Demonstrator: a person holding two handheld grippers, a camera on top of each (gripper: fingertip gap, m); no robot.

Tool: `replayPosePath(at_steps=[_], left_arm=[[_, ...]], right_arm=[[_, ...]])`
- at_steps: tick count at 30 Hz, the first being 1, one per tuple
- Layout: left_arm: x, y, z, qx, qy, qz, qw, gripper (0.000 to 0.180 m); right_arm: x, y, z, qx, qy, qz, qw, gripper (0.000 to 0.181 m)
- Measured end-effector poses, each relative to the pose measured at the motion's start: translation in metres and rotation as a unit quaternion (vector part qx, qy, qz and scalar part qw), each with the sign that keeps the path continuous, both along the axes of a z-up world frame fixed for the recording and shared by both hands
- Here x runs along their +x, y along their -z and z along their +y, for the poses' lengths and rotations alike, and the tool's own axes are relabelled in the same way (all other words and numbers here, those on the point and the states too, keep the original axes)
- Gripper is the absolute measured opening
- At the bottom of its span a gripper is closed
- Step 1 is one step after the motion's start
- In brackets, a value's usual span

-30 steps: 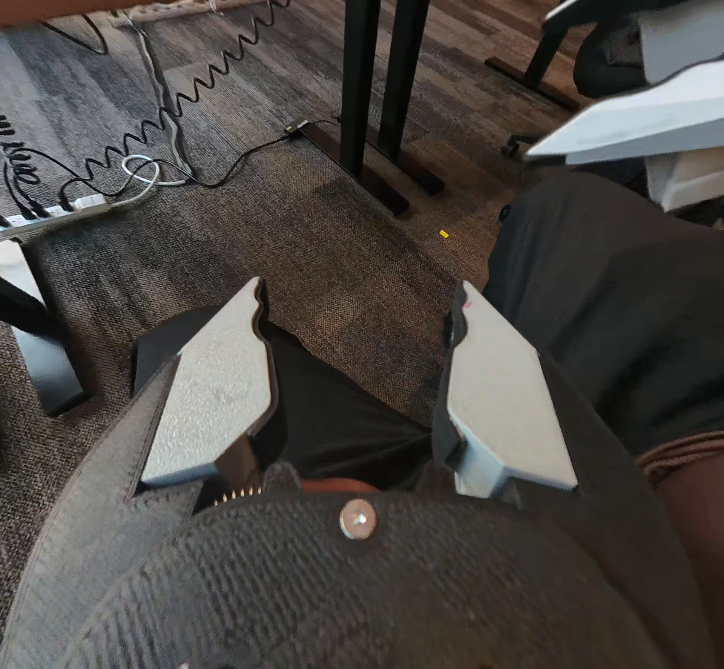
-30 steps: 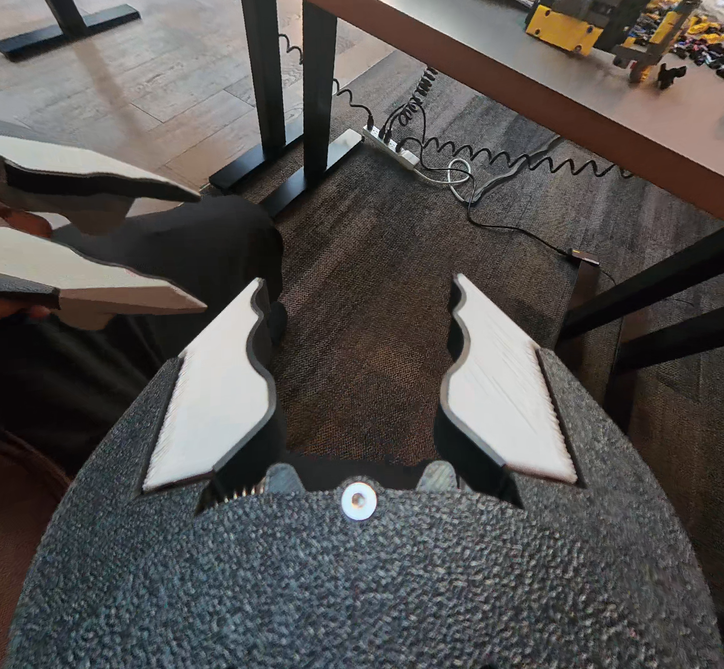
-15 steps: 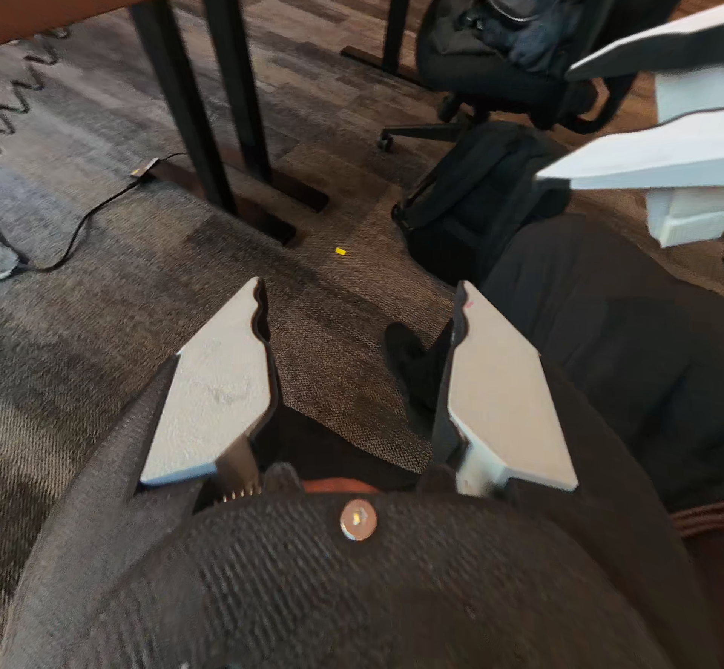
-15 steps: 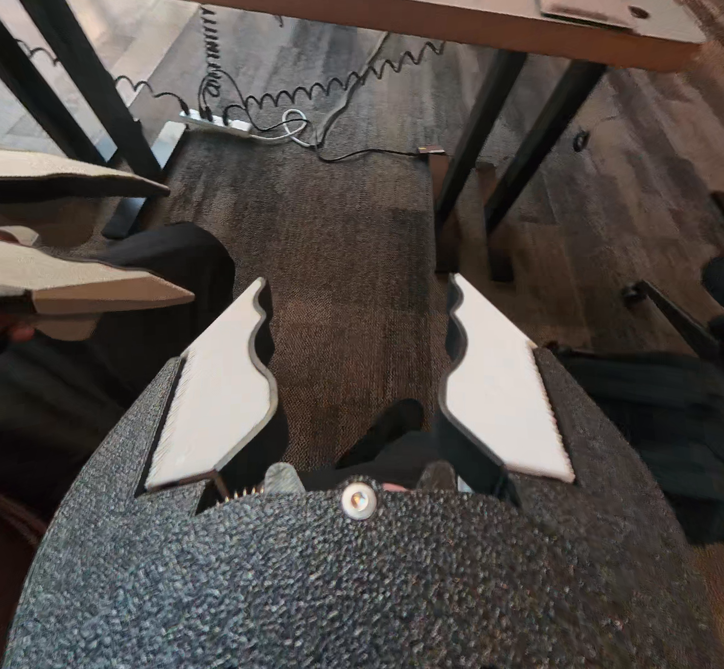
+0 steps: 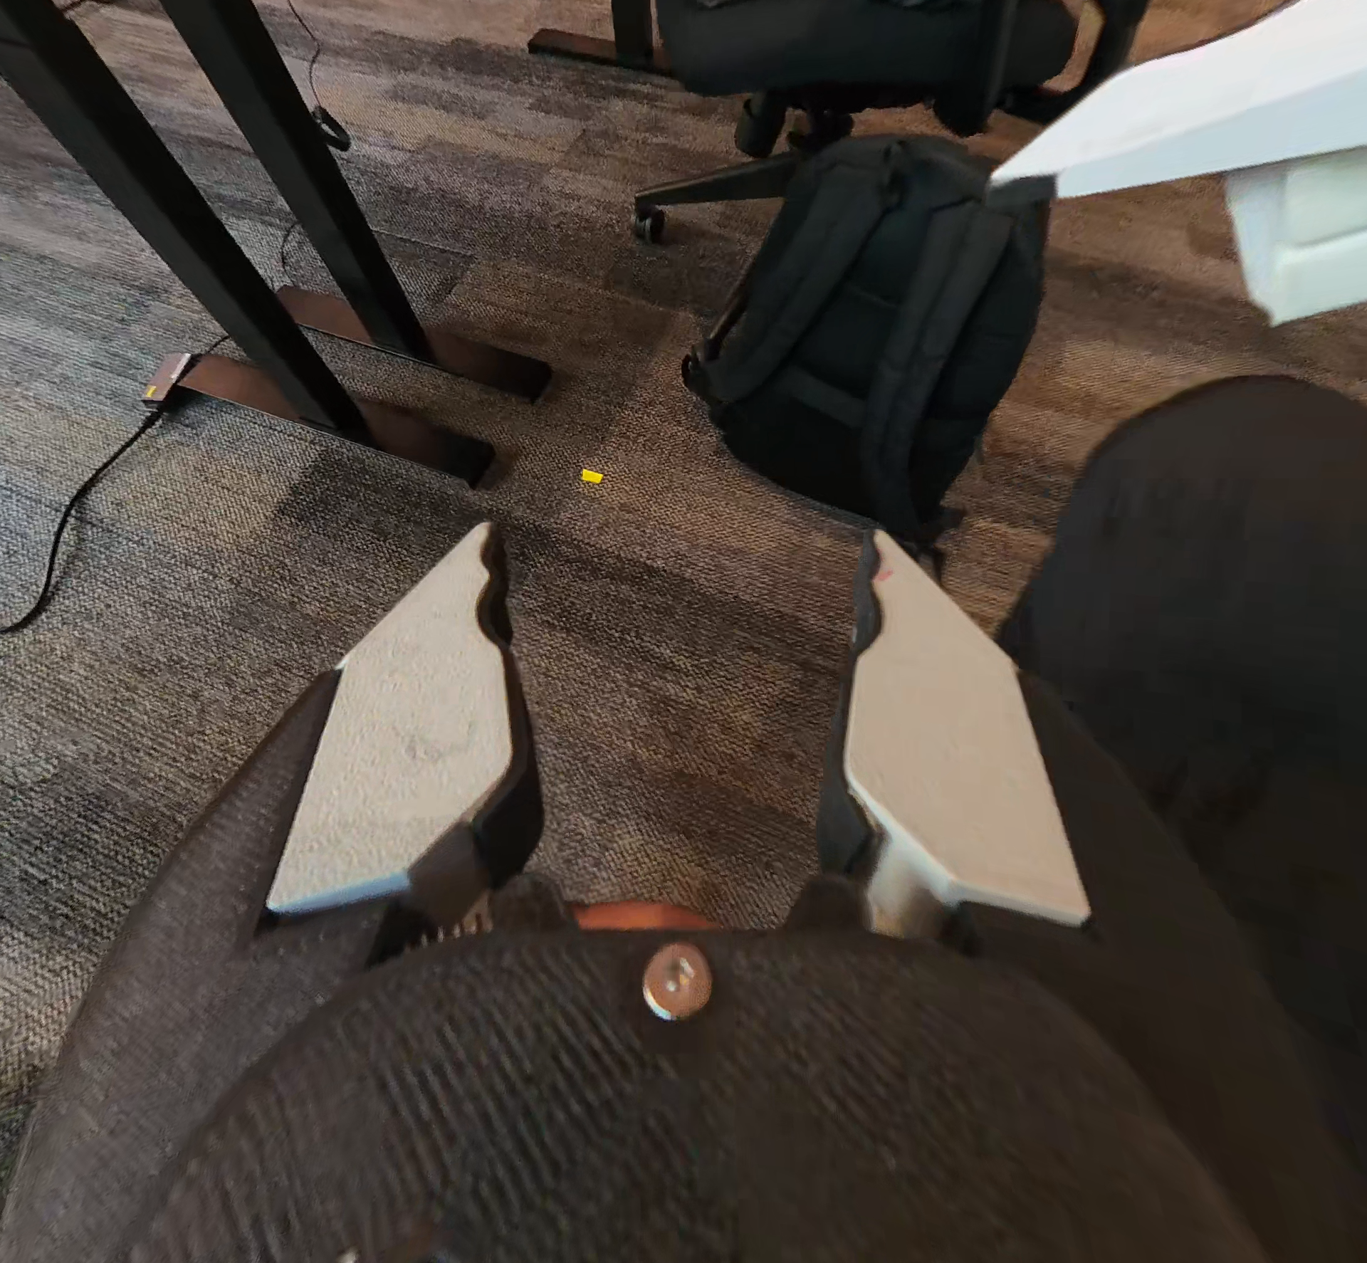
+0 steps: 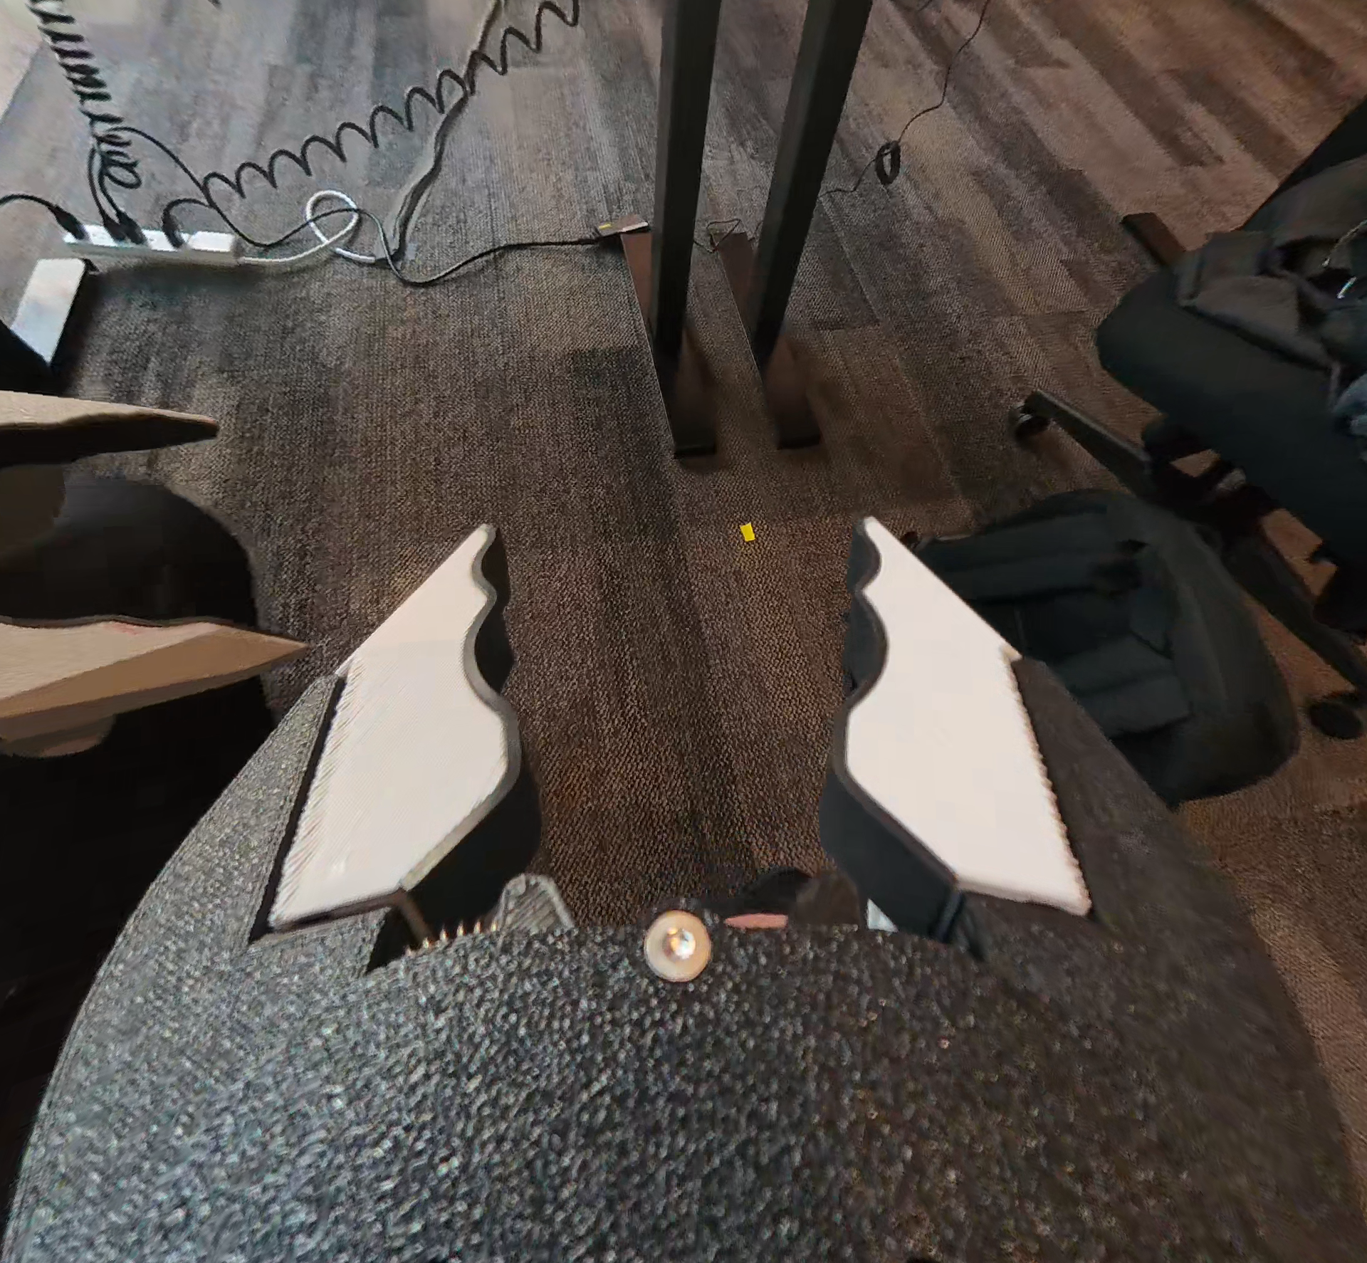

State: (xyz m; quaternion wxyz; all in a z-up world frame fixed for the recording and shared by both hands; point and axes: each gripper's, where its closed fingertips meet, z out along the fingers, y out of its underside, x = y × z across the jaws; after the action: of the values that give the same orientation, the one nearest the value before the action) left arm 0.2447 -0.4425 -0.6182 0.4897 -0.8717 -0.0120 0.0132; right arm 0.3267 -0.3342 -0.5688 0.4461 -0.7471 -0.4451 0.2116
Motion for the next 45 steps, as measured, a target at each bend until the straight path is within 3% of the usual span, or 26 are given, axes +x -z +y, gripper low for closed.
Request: replayPosePath(at_steps=[6, 9, 12, 16, 18, 20, 22, 26, 27, 29, 30, 33, 35, 36, 40, 45], left_arm=[[-0.048, 0.073, 0.067, -0.014, -0.018, 0.007, 1.0, 0.091], [-0.058, 0.11, 0.08, -0.073, -0.027, -0.04, 0.996, 0.088], [-0.072, 0.134, 0.077, -0.127, -0.023, -0.02, 0.991, 0.087], [-0.088, 0.14, 0.066, -0.181, -0.012, -0.01, 0.983, 0.088], [-0.085, 0.117, 0.061, -0.172, 0.024, -0.024, 0.984, 0.084], [-0.082, 0.081, 0.058, -0.169, 0.054, -0.032, 0.984, 0.063], [-0.083, 0.046, 0.053, -0.194, 0.068, -0.021, 0.978, 0.071], [-0.09, -0.028, 0.053, -0.232, 0.108, 0.006, 0.967, 0.066], [-0.091, -0.045, 0.056, -0.242, 0.119, 0.014, 0.963, 0.058], [-0.096, -0.078, 0.065, -0.258, 0.136, 0.043, 0.956, 0.015], [-0.097, -0.092, 0.071, -0.264, 0.144, 0.061, 0.952, 0.0], [-0.094, -0.121, 0.092, -0.296, 0.14, 0.103, 0.939, 0.0], [-0.08, -0.131, 0.106, -0.322, 0.121, 0.098, 0.934, 0.025], [-0.07, -0.134, 0.111, -0.338, 0.112, 0.088, 0.93, 0.029], [-0.019, -0.147, 0.146, -0.356, 0.137, 0.086, 0.92, 0.038], [0.027, -0.165, 0.199, -0.322, 0.181, 0.063, 0.927, 0.049]], right_arm=[[-0.056, 0.072, 0.035, -0.034, -0.003, 0.041, 0.999, 0.084], [-0.095, 0.089, 0.038, -0.049, -0.054, 0.062, 0.995, 0.066], [-0.132, 0.092, 0.056, -0.034, -0.075, 0.06, 0.995, 0.067], [-0.152, 0.114, 0.058, -0.092, -0.077, 0.021, 0.993, 0.076], [-0.151, 0.11, 0.057, -0.096, -0.076, -0.002, 0.992, 0.076], [-0.143, 0.091, 0.055, -0.097, -0.073, -0.02, 0.992, 0.076], [-0.133, 0.063, 0.05, -0.105, -0.078, -0.027, 0.991, 0.077], [-0.109, -0.007, 0.049, -0.132, -0.085, -0.027, 0.987, 0.071], [-0.104, -0.026, 0.051, -0.137, -0.095, -0.022, 0.986, 0.061], [-0.094, -0.066, 0.052, -0.139, -0.144, -0.015, 0.98, 0.0], [-0.087, -0.085, 0.059, -0.127, -0.155, -0.012, 0.98, 0.0], [-0.058, -0.136, 0.093, -0.099, -0.173, 0.005, 0.98, 0.0], [-0.028, -0.158, 0.121, -0.093, -0.165, 0.008, 0.982, 0.013], [-0.01, -0.163, 0.136, -0.09, -0.159, 0.003, 0.983, 0.019], [0.069, -0.166, 0.192, -0.065, -0.118, -0.034, 0.99, 0.019], [0.137, -0.148, 0.226, -0.092, -0.067, -0.066, 0.991, 0.02]])
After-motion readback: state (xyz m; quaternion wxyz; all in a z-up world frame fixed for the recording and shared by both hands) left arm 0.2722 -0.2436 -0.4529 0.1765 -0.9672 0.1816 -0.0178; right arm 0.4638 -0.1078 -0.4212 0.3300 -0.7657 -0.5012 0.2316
